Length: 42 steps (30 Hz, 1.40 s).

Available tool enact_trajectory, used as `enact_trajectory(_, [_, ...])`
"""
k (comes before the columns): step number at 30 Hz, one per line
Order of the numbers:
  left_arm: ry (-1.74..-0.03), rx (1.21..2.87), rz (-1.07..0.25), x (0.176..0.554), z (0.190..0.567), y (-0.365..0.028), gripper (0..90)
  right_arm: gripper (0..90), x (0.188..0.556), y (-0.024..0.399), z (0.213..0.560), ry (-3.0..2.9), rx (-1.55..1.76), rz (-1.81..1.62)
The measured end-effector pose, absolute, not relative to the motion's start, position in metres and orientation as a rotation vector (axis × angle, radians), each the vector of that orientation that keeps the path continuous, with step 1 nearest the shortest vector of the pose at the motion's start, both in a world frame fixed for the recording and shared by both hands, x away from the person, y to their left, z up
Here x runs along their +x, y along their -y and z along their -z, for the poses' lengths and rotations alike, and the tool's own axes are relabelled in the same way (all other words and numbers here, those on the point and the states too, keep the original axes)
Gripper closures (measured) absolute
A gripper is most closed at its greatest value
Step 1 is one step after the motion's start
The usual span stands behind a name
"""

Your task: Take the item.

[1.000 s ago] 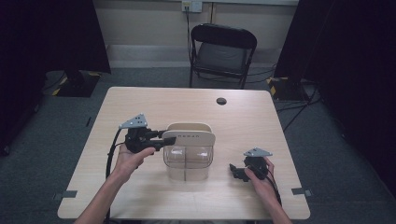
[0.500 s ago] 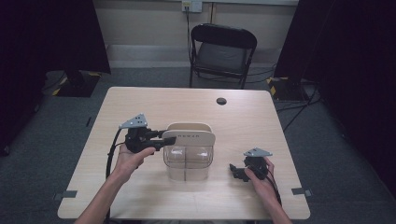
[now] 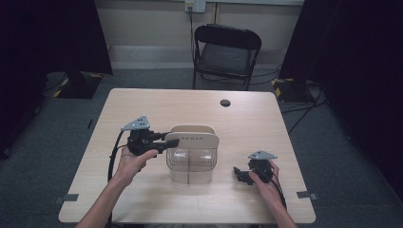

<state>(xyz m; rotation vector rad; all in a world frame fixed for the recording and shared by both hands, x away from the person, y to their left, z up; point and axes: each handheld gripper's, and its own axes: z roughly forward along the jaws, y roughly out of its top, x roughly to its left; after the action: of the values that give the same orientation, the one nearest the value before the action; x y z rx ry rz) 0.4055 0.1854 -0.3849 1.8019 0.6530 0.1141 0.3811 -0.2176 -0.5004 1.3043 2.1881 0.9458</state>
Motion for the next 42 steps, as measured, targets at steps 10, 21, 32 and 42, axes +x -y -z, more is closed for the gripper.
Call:
enact_trajectory(10, [-0.658,1.805,-0.12,0.4053,0.3847,-0.1852,58.8,13.5,0.381,0.2176,0.5004,-2.188,1.305,-0.946])
enact_trajectory(21, [-0.659,1.804,-0.12,0.4054,0.3847,-0.1852,58.8,13.5,0.381,0.2176,0.5004,-2.188,1.305,-0.946])
enact_trajectory(32, [-0.659,1.804,-0.12,0.4053,0.3846,-0.1851,58.9,13.5,0.381,0.2176,0.5003,-2.188,1.305,-0.944])
enact_trajectory(42, [-0.66,1.804,-0.125,0.405,0.3842,-0.1844,58.6,13.5,0.3811,0.2176,0.5004,-2.188,1.305,-0.946])
